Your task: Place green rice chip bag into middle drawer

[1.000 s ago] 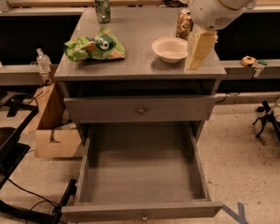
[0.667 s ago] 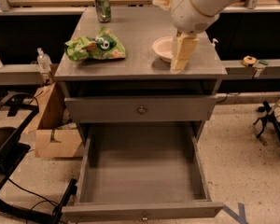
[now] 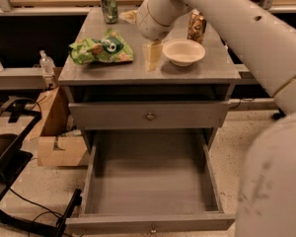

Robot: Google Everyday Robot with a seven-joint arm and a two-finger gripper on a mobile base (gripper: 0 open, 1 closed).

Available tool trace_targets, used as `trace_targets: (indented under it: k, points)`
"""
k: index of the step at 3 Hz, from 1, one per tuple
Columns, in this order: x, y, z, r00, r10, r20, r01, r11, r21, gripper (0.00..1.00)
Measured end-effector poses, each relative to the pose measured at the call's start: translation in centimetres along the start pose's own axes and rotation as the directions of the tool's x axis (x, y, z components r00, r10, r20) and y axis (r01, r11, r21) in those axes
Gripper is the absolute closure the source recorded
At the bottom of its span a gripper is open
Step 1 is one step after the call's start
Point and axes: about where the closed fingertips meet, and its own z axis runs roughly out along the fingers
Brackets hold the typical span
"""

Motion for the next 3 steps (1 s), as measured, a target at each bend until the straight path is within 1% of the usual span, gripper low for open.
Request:
trace_targets:
  k: [1,2,3]
  points:
    - [-0.7,-2.3,5.0,0.996,-0.013,0.092,0.012,0.9999,0.011,0.0]
    - [-1.1,-5.9,7.5,0.987,-0.001,0.16,-0.01,0.9978,0.065,0.0]
    - [-1.3,-6.0,7.9,0.987,0.003,0.163,-0.014,0.998,0.061,0.0]
